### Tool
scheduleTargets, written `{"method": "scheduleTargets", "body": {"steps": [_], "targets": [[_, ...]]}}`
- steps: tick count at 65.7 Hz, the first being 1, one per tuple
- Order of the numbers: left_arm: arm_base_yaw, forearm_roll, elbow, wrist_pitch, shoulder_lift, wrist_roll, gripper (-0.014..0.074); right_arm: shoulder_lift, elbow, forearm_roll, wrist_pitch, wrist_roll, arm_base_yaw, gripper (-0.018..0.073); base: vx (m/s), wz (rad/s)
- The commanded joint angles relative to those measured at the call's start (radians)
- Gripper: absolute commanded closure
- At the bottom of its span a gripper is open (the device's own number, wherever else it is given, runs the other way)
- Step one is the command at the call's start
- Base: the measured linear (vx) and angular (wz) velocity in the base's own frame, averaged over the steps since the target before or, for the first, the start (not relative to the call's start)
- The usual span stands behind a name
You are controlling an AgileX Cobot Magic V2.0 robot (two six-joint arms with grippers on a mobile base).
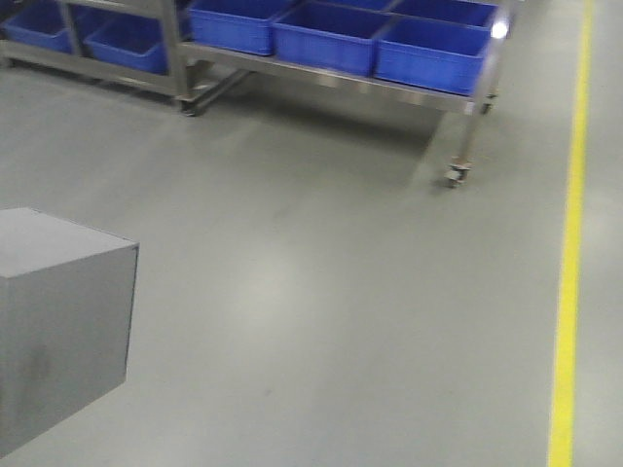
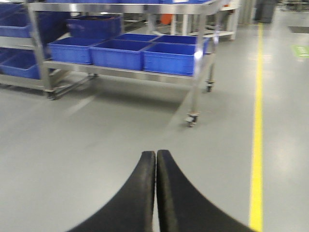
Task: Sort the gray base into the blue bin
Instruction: 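Turn the base away from the table while holding the block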
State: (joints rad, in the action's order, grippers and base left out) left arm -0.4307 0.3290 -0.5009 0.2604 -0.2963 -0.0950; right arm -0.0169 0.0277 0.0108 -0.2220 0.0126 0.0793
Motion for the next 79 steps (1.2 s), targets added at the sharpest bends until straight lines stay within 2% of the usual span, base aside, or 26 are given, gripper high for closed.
{"method": "scheduleTargets", "body": {"steps": [1, 41, 79], "targets": [[-0.005, 0.021, -0.027, -0.107, -0.007, 0.003, 0.0593, 0.003, 0.001, -0.005, 0.075, -0.013, 0.001, 0.0564, 0.13, -0.64], [-0.005, 0.021, -0.027, -0.108, -0.007, 0.003, 0.0593, 0.003, 0.001, -0.005, 0.075, -0.013, 0.001, 0.0564, 0.16, -0.6], [-0.005, 0.021, -0.027, -0.107, -0.007, 0.003, 0.0593, 0.003, 0.001, -0.005, 0.075, -0.013, 0.001, 0.0564, 0.27, -0.15]]}}
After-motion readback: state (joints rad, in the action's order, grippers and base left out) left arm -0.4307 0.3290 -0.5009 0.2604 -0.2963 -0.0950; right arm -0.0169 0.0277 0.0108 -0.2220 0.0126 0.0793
